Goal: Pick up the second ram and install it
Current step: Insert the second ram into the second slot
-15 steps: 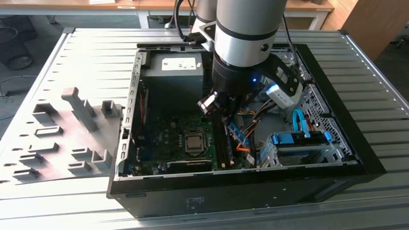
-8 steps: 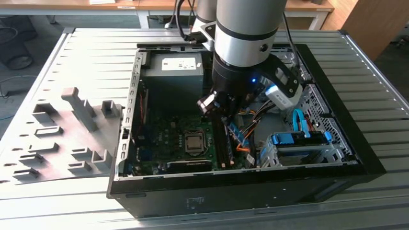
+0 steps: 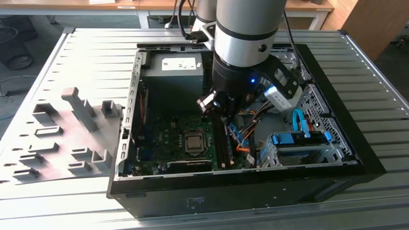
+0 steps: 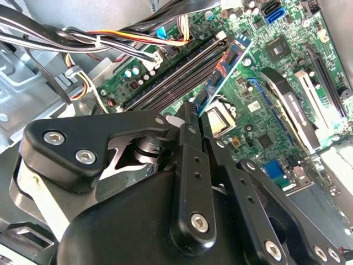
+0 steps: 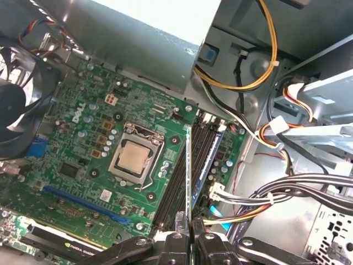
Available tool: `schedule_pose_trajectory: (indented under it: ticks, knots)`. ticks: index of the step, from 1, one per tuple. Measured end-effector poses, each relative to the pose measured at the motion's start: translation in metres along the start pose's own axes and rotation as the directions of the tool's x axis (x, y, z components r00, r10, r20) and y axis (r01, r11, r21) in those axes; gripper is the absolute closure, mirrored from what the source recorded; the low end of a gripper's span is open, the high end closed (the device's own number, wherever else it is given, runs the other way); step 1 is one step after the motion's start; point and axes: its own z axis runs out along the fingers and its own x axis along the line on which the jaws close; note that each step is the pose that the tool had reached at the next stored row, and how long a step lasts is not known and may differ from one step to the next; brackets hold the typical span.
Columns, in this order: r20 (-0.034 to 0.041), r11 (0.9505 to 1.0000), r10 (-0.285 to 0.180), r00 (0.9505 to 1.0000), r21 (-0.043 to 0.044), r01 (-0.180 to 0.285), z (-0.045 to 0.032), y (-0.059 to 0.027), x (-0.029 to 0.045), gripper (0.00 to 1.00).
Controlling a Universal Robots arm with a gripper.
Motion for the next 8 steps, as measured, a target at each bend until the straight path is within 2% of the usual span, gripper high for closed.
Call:
schedule_pose_trajectory:
  ticks: [8]
  knots:
    - [0.0016, 0.9984, 0.056, 0.9984, 0.0026, -0.056, 0.0003, 0.0, 0.0, 0.86]
